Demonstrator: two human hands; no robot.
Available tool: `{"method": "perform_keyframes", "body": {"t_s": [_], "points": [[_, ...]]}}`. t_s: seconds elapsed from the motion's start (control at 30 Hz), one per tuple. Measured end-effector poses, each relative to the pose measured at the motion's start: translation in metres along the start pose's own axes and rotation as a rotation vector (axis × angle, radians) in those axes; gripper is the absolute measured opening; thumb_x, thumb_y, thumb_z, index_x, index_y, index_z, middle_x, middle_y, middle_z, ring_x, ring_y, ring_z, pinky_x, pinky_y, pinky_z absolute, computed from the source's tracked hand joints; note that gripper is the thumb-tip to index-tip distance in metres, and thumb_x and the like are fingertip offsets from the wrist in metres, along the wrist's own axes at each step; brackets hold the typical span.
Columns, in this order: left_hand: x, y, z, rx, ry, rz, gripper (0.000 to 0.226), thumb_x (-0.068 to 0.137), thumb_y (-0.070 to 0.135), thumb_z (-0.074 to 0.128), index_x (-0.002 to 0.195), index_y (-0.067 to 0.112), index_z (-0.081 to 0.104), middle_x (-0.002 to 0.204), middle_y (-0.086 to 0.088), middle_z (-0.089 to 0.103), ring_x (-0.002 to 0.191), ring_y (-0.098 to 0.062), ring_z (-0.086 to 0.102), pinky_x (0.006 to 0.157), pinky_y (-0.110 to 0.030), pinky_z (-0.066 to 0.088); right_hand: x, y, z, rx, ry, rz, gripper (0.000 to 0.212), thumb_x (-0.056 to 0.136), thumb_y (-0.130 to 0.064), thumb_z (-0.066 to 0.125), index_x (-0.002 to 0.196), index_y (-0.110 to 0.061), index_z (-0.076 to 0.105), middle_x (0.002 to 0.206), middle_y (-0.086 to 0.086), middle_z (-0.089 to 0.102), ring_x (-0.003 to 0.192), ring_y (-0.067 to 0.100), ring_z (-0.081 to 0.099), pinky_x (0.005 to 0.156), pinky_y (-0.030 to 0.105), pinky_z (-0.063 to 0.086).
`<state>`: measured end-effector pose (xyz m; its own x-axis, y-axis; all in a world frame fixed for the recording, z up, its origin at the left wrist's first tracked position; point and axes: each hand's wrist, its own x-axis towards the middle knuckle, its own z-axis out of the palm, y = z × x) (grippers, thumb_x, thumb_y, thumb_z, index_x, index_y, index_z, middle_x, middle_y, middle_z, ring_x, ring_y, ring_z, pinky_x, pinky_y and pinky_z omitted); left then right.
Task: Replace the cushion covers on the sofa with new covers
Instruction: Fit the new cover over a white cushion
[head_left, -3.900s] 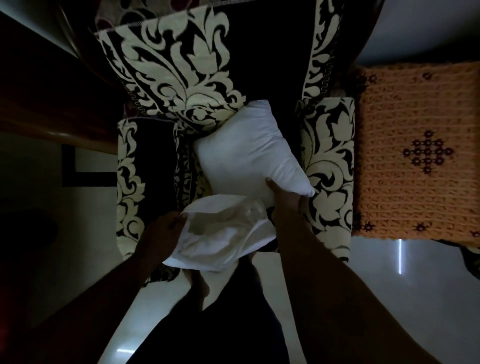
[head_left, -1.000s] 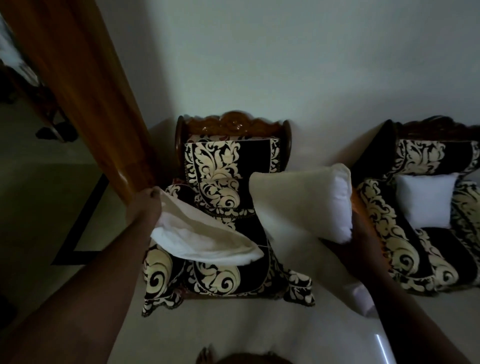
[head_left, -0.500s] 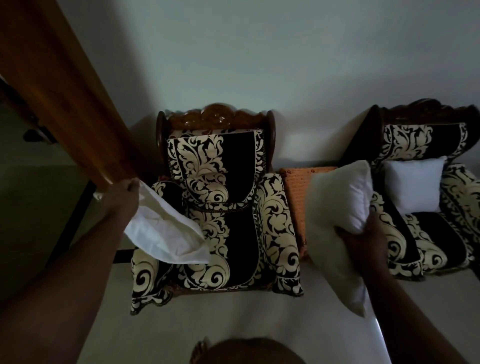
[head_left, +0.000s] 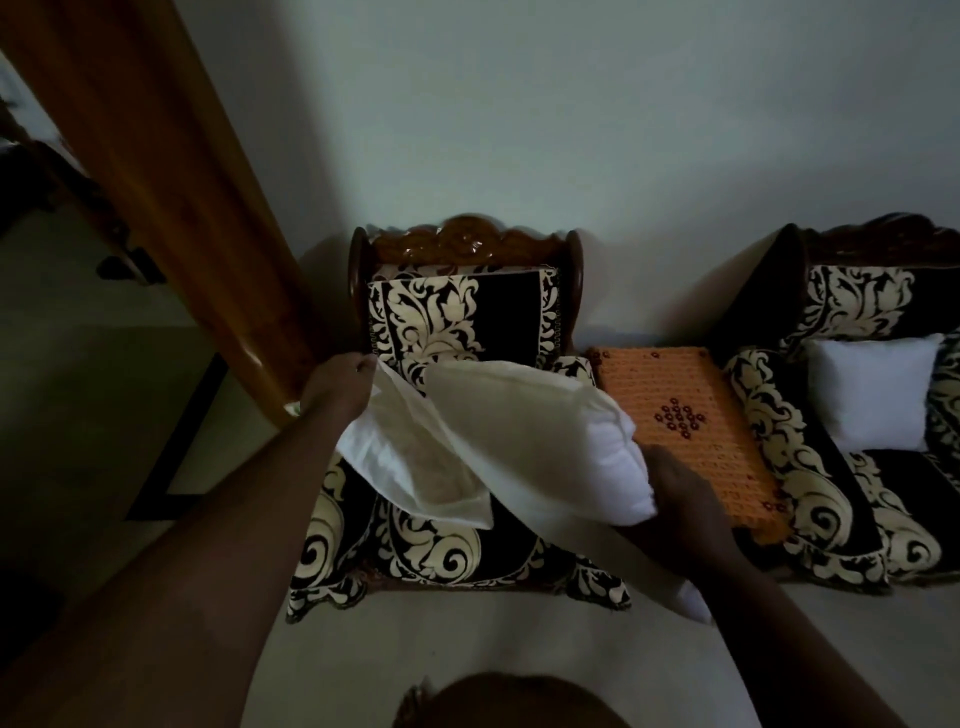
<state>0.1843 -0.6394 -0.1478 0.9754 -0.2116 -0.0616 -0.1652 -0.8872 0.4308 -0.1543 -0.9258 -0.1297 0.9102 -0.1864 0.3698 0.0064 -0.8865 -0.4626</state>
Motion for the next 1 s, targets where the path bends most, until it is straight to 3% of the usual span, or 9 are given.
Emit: {"method": "perform_keyframes", "body": {"t_s": [0.1, 0.27, 0.37, 0.57, 0.67, 0.77, 0.83, 0.9, 1.0], "points": [[-0.001, -0.001, -0.002, -0.007, 0.014, -0.003, 0.05, 0.108, 0.045, 0.037, 0.124, 0.01, 0.068, 0.123, -0.02, 0.067, 0.112, -0.04, 0.061, 0.093, -0.043, 0.05, -0.004, -0.002, -0.002, 0.032, 0.085, -0.118, 0.057, 0.079, -0.049, 0.064, 0.124, -0.015, 0.052, 0.105, 0.016, 0.07, 0.091, 0.022, 0.062, 0.066, 0.029, 0.047], [-0.005, -0.004, -0.003, -0.052, -0.007, -0.006, 0.051, 0.108, 0.049, 0.035, 0.119, 0.012, 0.068, 0.114, -0.017, 0.069, 0.104, -0.036, 0.063, 0.09, -0.042, 0.051, -0.005, -0.006, -0.011, 0.062, 0.155, -0.152, 0.048, 0.095, -0.061, 0.052, 0.111, -0.017, 0.056, 0.095, 0.015, 0.069, 0.089, 0.018, 0.057, 0.065, 0.025, 0.048], [-0.007, 0.007, -0.008, -0.148, -0.011, -0.006, 0.046, 0.107, 0.046, 0.04, 0.116, 0.011, 0.07, 0.114, -0.018, 0.069, 0.105, -0.036, 0.063, 0.091, -0.041, 0.051, -0.002, -0.007, -0.009, 0.071, 0.057, -0.201, 0.057, 0.092, -0.064, 0.055, 0.121, -0.016, 0.057, 0.107, 0.01, 0.067, 0.095, 0.014, 0.06, 0.073, 0.024, 0.049], [-0.025, 0.033, -0.012, -0.321, -0.121, 0.071, 0.042, 0.105, 0.043, 0.048, 0.121, 0.012, 0.071, 0.119, -0.015, 0.07, 0.108, -0.032, 0.063, 0.094, -0.04, 0.051, 0.006, -0.021, 0.013, -0.035, -0.045, -0.218, 0.069, 0.082, -0.061, 0.061, 0.132, -0.016, 0.048, 0.103, 0.011, 0.069, 0.081, 0.025, 0.067, 0.061, 0.035, 0.056], [-0.043, 0.052, -0.015, -0.453, -0.242, 0.154, 0.04, 0.105, 0.04, 0.052, 0.123, 0.01, 0.071, 0.121, -0.011, 0.07, 0.111, -0.028, 0.063, 0.097, -0.038, 0.05, 0.017, -0.027, 0.027, -0.132, -0.171, -0.162, 0.085, 0.076, -0.057, 0.067, 0.147, -0.024, 0.032, 0.11, 0.007, 0.068, 0.082, 0.024, 0.069, 0.063, 0.037, 0.058], [-0.064, 0.074, -0.013, -0.554, -0.392, 0.181, 0.029, 0.101, 0.04, 0.058, 0.099, 0.019, 0.079, 0.112, -0.009, 0.074, 0.099, -0.023, 0.066, 0.095, -0.039, 0.051, 0.032, -0.034, 0.044, -0.225, -0.373, -0.106, 0.097, 0.08, -0.055, 0.066, 0.156, -0.035, 0.008, 0.12, 0.002, 0.063, 0.094, 0.023, 0.067, 0.077, 0.037, 0.057], [-0.077, 0.086, -0.01, -0.568, -0.434, 0.194, 0.024, 0.1, 0.035, 0.061, 0.087, 0.023, 0.078, 0.106, -0.012, 0.075, 0.093, -0.022, 0.066, 0.093, -0.038, 0.05, 0.041, -0.039, 0.053, -0.246, -0.421, -0.084, 0.092, 0.083, -0.06, 0.059, 0.159, -0.035, 0.012, 0.123, 0.001, 0.063, 0.101, 0.023, 0.067, 0.083, 0.038, 0.056], [-0.085, 0.094, -0.011, -0.476, -0.352, 0.244, 0.031, 0.102, 0.035, 0.058, 0.096, 0.013, 0.078, 0.102, -0.008, 0.075, 0.093, -0.02, 0.066, 0.091, -0.037, 0.05, 0.049, -0.043, 0.06, -0.257, -0.455, -0.069, 0.084, 0.086, -0.06, 0.056, 0.158, -0.034, 0.023, 0.119, 0.001, 0.067, 0.103, 0.023, 0.067, 0.083, 0.036, 0.055], [-0.098, 0.103, -0.019, -0.312, -0.231, 0.381, 0.035, 0.104, 0.037, 0.052, 0.103, 0.013, 0.078, 0.102, -0.007, 0.075, 0.094, -0.02, 0.067, 0.087, -0.036, 0.051, 0.056, -0.049, 0.07, -0.194, -0.457, -0.058, 0.055, 0.089, -0.055, 0.055, 0.135, -0.023, 0.054, 0.102, 0.002, 0.073, 0.09, 0.023, 0.07, 0.074, 0.033, 0.053]]}}
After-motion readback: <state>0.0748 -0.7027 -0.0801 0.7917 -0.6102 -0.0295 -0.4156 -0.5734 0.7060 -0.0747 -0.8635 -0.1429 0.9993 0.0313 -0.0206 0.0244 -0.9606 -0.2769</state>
